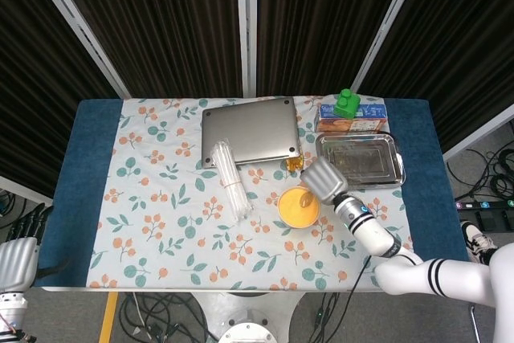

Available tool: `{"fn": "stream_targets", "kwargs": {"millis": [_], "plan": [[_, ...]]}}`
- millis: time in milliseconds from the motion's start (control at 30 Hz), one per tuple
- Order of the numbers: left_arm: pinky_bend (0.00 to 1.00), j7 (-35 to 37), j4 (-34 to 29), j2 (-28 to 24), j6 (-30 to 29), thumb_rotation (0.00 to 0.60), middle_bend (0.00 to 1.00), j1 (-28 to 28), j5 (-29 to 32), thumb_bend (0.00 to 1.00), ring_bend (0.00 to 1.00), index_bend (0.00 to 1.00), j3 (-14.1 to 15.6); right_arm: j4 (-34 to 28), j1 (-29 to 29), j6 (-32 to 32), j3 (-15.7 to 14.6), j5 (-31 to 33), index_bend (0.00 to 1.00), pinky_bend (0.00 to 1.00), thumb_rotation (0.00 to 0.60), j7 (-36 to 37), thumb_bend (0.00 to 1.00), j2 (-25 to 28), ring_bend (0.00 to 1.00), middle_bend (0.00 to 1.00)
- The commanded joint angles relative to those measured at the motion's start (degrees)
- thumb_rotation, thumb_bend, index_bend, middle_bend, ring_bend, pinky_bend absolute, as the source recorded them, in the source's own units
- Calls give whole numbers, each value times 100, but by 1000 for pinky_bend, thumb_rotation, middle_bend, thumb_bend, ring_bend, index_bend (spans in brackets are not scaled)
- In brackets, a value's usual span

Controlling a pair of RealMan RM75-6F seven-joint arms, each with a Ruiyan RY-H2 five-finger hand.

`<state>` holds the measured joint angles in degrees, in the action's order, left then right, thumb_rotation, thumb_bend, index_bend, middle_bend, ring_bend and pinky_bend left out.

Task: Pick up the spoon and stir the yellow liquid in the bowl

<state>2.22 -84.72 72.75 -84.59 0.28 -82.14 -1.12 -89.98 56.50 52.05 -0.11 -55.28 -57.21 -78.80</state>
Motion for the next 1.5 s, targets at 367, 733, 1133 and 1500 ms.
{"fn": "stream_targets", "kwargs": {"millis": [367, 733, 1133, 1500], "plan": [[126, 67, 61, 49, 29, 600, 117, 15, 9, 51, 98, 130, 18, 416, 189, 188, -379, -610, 840, 1000, 600, -915, 544, -437, 966, 970], [126, 119, 123, 86, 42, 600, 117, 20, 12, 51, 98, 130, 19, 389, 29, 257, -356, -699, 855, 1000, 600, -810, 572, -674, 966, 972], [126, 168, 127, 86, -27, 600, 117, 35, -25, 51, 98, 131, 2, -23, -83, 423, -183, -621, 863, 1000, 600, -696, 581, -270, 966, 973], [126, 220, 148, 88, 9, 600, 117, 60, 7, 51, 98, 130, 23, 495, 79, 343, -359, -915, 865, 1000, 600, -1463, 581, -467, 966, 973]]}}
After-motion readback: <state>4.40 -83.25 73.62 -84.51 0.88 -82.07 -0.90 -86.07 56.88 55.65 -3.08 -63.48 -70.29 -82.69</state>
